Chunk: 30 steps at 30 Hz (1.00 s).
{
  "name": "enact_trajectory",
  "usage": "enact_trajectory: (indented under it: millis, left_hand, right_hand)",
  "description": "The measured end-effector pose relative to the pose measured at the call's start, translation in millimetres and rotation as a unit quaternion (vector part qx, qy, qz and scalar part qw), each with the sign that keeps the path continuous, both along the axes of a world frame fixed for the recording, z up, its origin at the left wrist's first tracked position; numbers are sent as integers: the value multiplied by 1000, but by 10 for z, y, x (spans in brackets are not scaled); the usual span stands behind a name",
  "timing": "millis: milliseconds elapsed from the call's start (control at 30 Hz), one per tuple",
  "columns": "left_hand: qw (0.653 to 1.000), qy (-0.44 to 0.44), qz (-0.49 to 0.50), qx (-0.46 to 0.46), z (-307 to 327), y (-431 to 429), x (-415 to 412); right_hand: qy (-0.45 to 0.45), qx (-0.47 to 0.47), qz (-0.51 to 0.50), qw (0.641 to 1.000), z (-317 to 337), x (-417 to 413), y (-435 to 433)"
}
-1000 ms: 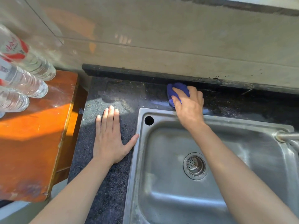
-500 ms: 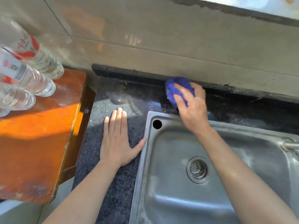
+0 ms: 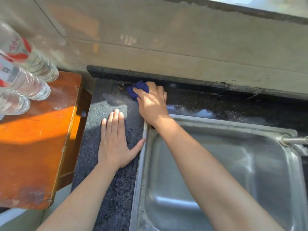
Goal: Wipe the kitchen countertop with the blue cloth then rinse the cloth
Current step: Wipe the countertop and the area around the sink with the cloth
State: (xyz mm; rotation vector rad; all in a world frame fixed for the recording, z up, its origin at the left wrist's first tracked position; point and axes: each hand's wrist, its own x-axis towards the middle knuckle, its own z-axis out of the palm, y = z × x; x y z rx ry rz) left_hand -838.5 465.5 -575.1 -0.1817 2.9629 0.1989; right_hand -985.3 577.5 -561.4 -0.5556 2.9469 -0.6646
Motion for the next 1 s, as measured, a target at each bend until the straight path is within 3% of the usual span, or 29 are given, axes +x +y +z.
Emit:
enact_trajectory:
  millis: [67, 167, 233, 300, 367, 500, 700, 900, 967, 1000]
  left_hand:
    - [1000, 11, 0, 2, -5, -6, 1]
    - [1000, 9, -5, 1, -12, -21, -18]
    - [1000, -1, -4, -6, -2, -17, -11]
    - [1000, -3, -7, -4, -15, 0, -13]
    - [1000, 2, 0, 3, 2, -8, -19]
    - [1000, 4, 3, 15, 33, -8, -16]
    - [995, 41, 30, 87, 79, -174, 207]
    - [995, -14, 95, 24, 78, -584, 727]
    - [993, -27, 108, 30, 56, -627, 812]
    - [994, -31, 104, 28, 44, -637, 833]
  right_hand:
    - [-35, -61, 19, 997, 128, -146, 144]
    - [43, -147, -66, 986, 307, -134, 885]
    - [41, -114, -150, 981, 322, -56, 1469]
    - [26, -7, -217, 976, 221, 40, 1896]
    - [23, 74, -227, 971, 58, 124, 1971]
    - [26, 60, -267, 961, -93, 274, 1525]
    - [16, 57, -71, 996, -52, 364, 439]
    - [-12, 80, 146, 986, 135, 433, -537]
    - [-6, 35, 147, 988, 124, 334, -480]
    - [12, -16, 92, 996, 108, 268, -337]
